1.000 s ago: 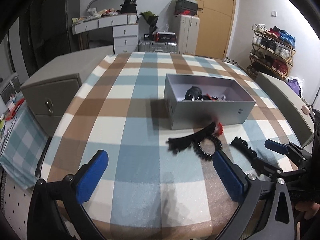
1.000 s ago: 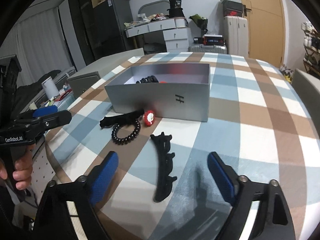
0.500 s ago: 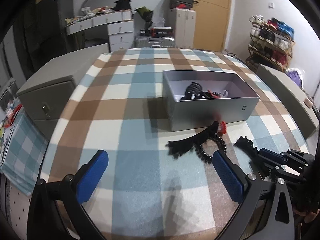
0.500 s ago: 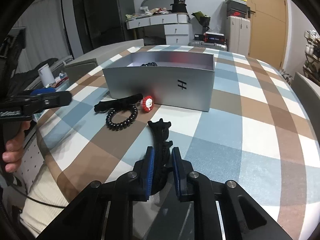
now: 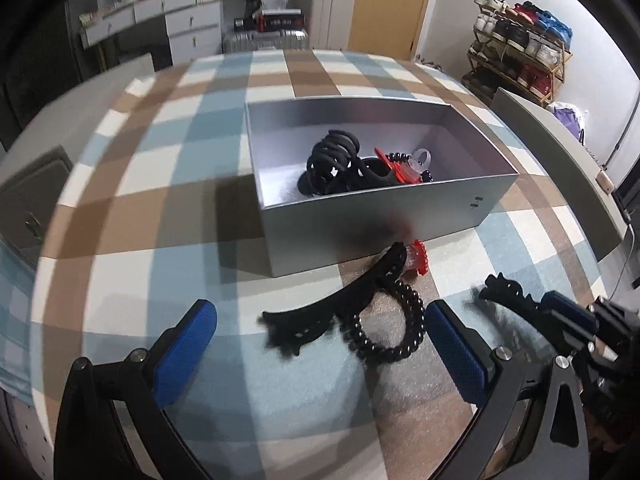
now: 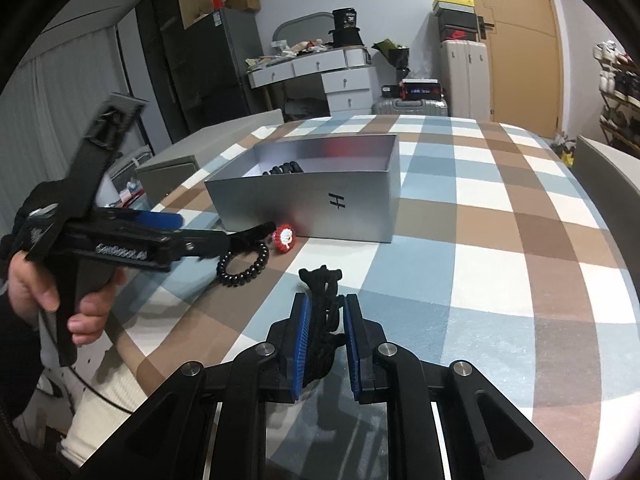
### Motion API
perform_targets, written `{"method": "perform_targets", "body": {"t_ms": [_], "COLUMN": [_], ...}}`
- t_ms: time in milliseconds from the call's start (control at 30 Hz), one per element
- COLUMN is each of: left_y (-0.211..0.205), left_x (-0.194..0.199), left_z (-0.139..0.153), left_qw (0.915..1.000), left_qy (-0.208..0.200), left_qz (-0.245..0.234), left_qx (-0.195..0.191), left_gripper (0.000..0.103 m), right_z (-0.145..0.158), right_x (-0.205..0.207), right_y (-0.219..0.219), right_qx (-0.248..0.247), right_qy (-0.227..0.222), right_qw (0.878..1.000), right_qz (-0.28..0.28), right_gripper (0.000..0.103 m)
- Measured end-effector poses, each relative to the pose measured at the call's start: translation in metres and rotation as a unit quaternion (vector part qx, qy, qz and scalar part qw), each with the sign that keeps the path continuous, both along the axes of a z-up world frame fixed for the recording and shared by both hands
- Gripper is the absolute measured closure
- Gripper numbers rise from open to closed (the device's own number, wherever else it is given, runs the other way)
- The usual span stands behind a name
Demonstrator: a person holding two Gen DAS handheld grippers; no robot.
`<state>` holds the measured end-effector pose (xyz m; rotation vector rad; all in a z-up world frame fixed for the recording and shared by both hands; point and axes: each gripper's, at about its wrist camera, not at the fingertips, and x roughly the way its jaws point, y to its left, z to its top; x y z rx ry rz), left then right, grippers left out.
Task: Organize jewelry
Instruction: 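Grasp a long black curved hair clip with the left tool while the right tool lifts its clip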
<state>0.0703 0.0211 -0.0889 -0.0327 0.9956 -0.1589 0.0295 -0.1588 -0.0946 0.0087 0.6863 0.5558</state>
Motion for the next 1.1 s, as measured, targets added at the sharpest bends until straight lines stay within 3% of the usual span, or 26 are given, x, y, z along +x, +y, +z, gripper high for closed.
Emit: {"method": "perform_targets", "body": {"t_ms": [167,233,267,400,533,700,1100], "left_y": [-0.009,-0.011,-0.012,-0.014,-0.014,-0.024,-0.012], "left_x": [0.004,0.005,0.005,0.003,0.001,-0.008,-0.033], "left_z": [-0.002,-0.006,-0.007,-0.006,-0.003,-0.002,0.013], "left_qw": [0.9995,0.9984,0.9978,0.9968,0.9956,0.9928,0.9951], "left_qy": [0.014,0.034,0.041,0.038,0.048,0.036,0.005], "left_qz": [-0.029,-0.045,-0.052,-0.064,-0.080,-0.102,-0.084], "left_qx": [0.008,0.007,0.007,0.028,0.007,0.052,0.051], "left_gripper": [0.005,0.022,0.025,0.051,0.062,0.064,0.064], "right_z": [-0.002,-0.002,-0.002,-0.002,-0.001,0.002,0.023], "right_x": [0.002,0.002,0.001,0.001,0.001,-0.002,-0.007], "right_y": [0.000,-0.001,-0.002,-0.003,-0.004,-0.003,-0.003], "right_qx": [0.009,0.009,0.010,0.014,0.015,0.016,0.038], "right_qy": [0.005,0.004,0.004,0.004,0.006,0.001,-0.016], "right_qw": [1.000,1.000,1.000,1.000,1.000,1.000,0.999], "right_qz": [0.004,0.004,0.005,0.005,0.005,0.005,0.006], "right_gripper": [0.087,0.087,0.087,0.087,0.087,0.087,0.087]}}
